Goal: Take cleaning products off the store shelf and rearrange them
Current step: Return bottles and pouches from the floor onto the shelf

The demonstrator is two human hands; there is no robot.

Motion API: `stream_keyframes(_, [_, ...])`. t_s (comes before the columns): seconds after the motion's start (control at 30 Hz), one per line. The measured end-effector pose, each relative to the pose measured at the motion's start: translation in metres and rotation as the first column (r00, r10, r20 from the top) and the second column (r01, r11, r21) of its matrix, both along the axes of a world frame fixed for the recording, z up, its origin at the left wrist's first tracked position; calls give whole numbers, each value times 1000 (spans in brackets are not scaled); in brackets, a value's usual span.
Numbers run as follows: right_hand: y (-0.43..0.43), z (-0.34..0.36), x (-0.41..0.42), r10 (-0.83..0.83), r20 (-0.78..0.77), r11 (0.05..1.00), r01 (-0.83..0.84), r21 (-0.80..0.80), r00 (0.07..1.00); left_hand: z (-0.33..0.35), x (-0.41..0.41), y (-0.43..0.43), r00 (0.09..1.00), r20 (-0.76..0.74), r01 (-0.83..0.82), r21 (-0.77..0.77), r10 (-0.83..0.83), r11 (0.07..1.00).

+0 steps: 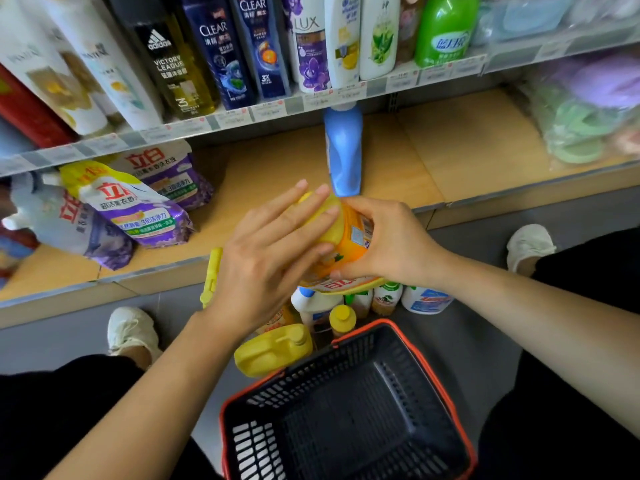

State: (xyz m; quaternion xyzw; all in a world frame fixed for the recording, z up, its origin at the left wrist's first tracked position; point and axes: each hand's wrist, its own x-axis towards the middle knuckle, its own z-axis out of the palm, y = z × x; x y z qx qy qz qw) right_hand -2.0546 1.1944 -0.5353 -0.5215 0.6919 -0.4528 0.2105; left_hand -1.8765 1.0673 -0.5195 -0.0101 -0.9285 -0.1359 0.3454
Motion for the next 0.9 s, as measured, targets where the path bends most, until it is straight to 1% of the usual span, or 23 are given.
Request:
stream_keyframes(0.1, [-1,-2,0,-56,79,998,58,-29,995,-1,3,-5,998,-52,-25,66,29,998])
stream_keyframes(0.17, [-1,-3,-1,-73,133,996,79,-45,988,0,3,-7,998,-39,-53,63,55,997])
stream_keyframes(0.27, [-1,-4,0,-75,173,995,85,-54,982,1,5,-11,994,-28,-106,59,108,993])
stream_keyframes(0.37, [0,-3,1,-76,188,994,88,-57,979,2,9,-19,985,14,-172,203,172,964])
stream_keyframes(0.53, [0,-1,2,-84,224,994,98,-50,971,3,9,-20,978,92,-210,415,189,885])
stream_keyframes(0.57, [0,-1,1,-87,234,994,101,-49,968,3,9,-21,972,117,-234,471,203,851])
stream_keyframes(0.6, [0,-1,1,-89,245,993,104,-49,965,3,8,-21,967,148,-255,548,207,797])
stream_keyframes(0.67, [1,-1,-1,-86,265,993,103,-50,961,5,7,-23,969,189,-247,742,158,623])
stream_keyframes(0.73, [1,-1,-2,-80,269,994,99,-55,960,8,7,-25,976,185,-216,874,113,435])
stream_keyframes(0.8, [2,-1,-4,-70,270,994,88,-57,960,12,6,-28,974,202,-225,920,105,320])
stream_keyframes(0.9, [3,-2,-5,-39,259,997,57,-60,965,17,5,-31,956,277,-292,937,97,191])
